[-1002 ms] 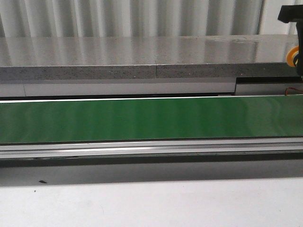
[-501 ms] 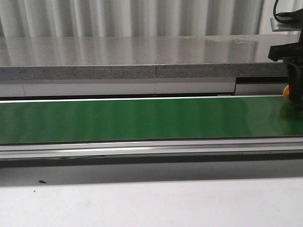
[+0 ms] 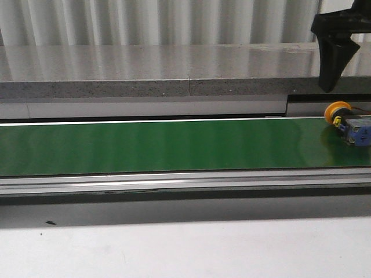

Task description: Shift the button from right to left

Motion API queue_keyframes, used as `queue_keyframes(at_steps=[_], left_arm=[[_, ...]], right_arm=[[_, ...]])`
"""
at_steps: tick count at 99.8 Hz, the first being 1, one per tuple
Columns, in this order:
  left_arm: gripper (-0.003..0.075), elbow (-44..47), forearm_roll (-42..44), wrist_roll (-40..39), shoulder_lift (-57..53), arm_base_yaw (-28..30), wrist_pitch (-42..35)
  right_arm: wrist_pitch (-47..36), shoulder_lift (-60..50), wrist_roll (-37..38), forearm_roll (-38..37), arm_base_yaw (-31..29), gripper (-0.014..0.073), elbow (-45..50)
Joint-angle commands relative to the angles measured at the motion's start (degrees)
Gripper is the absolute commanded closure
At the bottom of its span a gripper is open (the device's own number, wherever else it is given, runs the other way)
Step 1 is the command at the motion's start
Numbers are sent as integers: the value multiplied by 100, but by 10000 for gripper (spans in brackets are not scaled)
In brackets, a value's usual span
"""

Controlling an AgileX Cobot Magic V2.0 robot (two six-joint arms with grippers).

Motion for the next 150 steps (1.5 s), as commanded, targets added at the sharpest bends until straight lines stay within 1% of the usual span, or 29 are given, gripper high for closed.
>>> queue_keyframes(at_steps=[1, 3, 10, 22, 24, 27, 34, 37, 41, 53, 79, 96, 128, 140, 150], left_arm=[[741, 224, -27, -47, -173, 4, -446], [741, 224, -27, -47, -173, 4, -446], [741, 224, -27, -47, -173, 4, -446], [741, 224, -27, -47, -173, 4, -446], [741, 224, -27, -47, -173, 4, -446], [741, 224, -27, -47, -173, 4, -446], [741, 224, -27, -47, -173, 4, -446], [741, 224, -27, -47, -173, 4, -446], [741, 224, -27, -47, -173, 4, -446], [741, 224, -27, -47, -173, 4, -446], [741, 224, -27, -47, -173, 4, -446], [741, 224, -27, -47, -173, 4, -446], [741, 224, -27, -47, -173, 4, -446], [741, 224, -27, -47, -173, 4, -446], [741, 224, -27, -47, -173, 4, -446]], right_arm=[[-436, -602, -50, -38, 159, 13, 222], [-485, -699, -50, -38, 178, 32, 322], [-610, -1025, -50, -33, 259, 159, 666], [-839, -1645, -50, -33, 280, 439, 1256], [-893, -1767, -50, -39, 280, 467, 1358], [-965, -1929, -50, -60, 280, 532, 1490], [-1129, -2333, -50, -81, 280, 638, 1784], [-1193, -2526, -50, -81, 280, 669, 1894], [-1246, -2721, -50, -81, 280, 657, 2047], [-1406, -3356, -50, -86, 280, 662, 2440], [-2119, -4875, -50, -110, 280, 662, 3337], [-2443, -5903, -50, -117, 280, 662, 3933], [-2494, -7598, -50, -134, 280, 662, 4852], [-2494, -7935, -50, -134, 280, 662, 5028], [-2576, -8004, -50, -134, 280, 662, 5029]])
